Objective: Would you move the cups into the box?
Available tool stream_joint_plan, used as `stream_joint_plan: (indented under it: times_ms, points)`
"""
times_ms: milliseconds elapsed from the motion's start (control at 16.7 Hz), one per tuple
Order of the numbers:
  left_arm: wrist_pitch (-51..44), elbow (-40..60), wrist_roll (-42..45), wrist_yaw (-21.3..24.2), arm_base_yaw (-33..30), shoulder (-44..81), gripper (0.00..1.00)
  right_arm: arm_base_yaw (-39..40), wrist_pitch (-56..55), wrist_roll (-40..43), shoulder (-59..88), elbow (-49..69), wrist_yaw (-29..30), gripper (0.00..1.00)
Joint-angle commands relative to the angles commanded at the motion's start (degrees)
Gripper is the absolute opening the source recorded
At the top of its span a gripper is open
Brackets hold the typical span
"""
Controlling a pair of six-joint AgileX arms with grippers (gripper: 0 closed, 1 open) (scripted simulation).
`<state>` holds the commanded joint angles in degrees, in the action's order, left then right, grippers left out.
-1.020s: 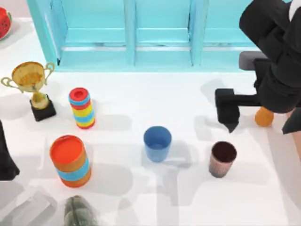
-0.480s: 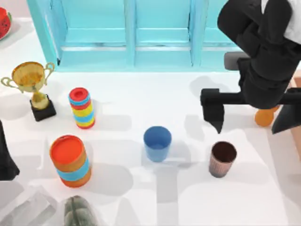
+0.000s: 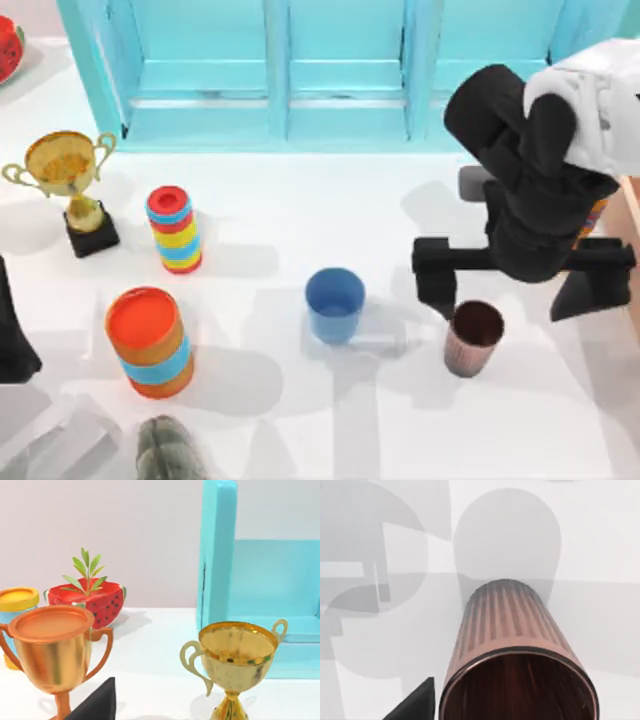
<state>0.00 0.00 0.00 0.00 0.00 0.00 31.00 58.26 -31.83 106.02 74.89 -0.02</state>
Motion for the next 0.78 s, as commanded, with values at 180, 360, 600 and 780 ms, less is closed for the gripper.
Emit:
stream_joint_plan:
  times_ms: [180,360,600,780]
  points:
    - [0.00,0.00,0.00,0.00,0.00,0.00,1.00,0.16,-5.45,-0.17,1.48,-4.48,0.01,1.00]
    - [0.00,0.00,0.00,0.00,0.00,0.00,1.00,0.19,-6.10,-0.21,1.71,-5.06,0.01,1.00]
    - [0.00,0.00,0.00,0.00,0.00,0.00,1.00,0.19,-6.10,-0.21,1.71,-5.06,0.01,0.85]
    - [0.00,0.00,0.00,0.00,0.00,0.00,1.00,0.19,-6.10,-0.21,1.71,-5.06,0.01,0.62]
